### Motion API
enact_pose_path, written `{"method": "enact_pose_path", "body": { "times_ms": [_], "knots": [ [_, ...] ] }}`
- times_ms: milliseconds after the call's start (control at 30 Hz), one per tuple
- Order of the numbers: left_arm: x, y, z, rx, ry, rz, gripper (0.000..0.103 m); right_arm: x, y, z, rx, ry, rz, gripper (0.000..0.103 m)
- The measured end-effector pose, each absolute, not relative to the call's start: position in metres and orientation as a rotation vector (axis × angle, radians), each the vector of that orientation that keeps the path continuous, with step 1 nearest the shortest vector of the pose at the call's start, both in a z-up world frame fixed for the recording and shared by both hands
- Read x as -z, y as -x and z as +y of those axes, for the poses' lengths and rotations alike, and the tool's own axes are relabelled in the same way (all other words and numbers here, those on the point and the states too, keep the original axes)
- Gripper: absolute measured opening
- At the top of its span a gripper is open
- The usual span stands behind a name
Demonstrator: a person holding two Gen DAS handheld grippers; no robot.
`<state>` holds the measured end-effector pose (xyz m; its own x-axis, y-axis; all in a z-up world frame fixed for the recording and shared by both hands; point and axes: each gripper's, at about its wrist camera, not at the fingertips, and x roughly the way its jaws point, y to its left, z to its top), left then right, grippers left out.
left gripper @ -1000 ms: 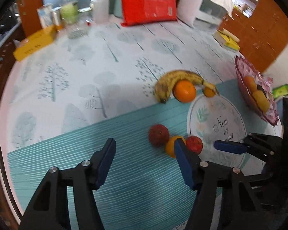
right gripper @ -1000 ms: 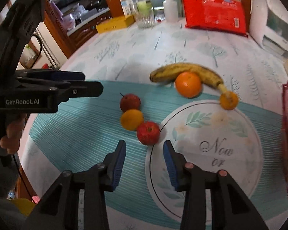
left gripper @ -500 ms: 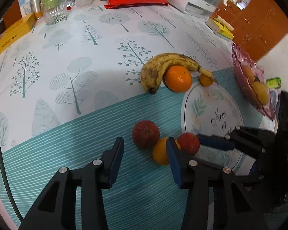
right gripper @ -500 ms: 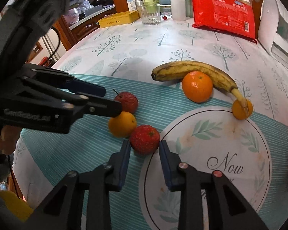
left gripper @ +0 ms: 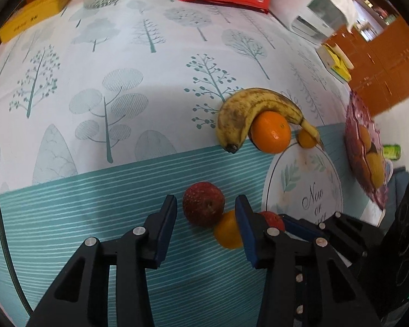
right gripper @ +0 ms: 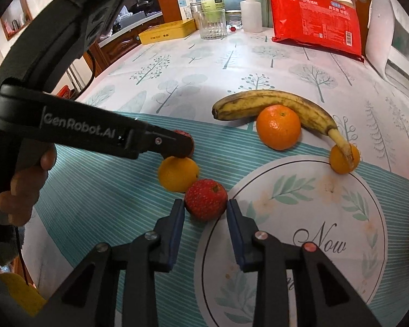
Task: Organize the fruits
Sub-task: 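Grasp the red lychee with the left tool while the right tool grasps the strawberry, then carry lychee and strawberry into the pink bowl and open both tools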
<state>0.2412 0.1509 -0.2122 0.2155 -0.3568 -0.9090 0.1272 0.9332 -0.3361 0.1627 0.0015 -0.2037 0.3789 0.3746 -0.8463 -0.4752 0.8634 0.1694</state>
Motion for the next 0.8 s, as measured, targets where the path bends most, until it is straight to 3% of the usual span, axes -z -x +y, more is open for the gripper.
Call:
{"method": "enact_pose_path", "body": {
  "times_ms": [233,333,800],
  "knots": [
    [0.221,-0.243,0.142,0.286,0.223,1.326,0.042,0.208,-0.169,0.002,-0.538,0.086,1.061,0.034],
    [0.221,-0.242,0.137,0.262,0.203,1.323,0.032,0.209,-0.169,0.002,-0.543,0.081,1.053,0.034],
    [0.181,-0.223,0.142,0.236,0.195,1.231,0.031,0.184,-0.156,-0.013,-0.573,0.008,1.015,0.033]
  ]
}}
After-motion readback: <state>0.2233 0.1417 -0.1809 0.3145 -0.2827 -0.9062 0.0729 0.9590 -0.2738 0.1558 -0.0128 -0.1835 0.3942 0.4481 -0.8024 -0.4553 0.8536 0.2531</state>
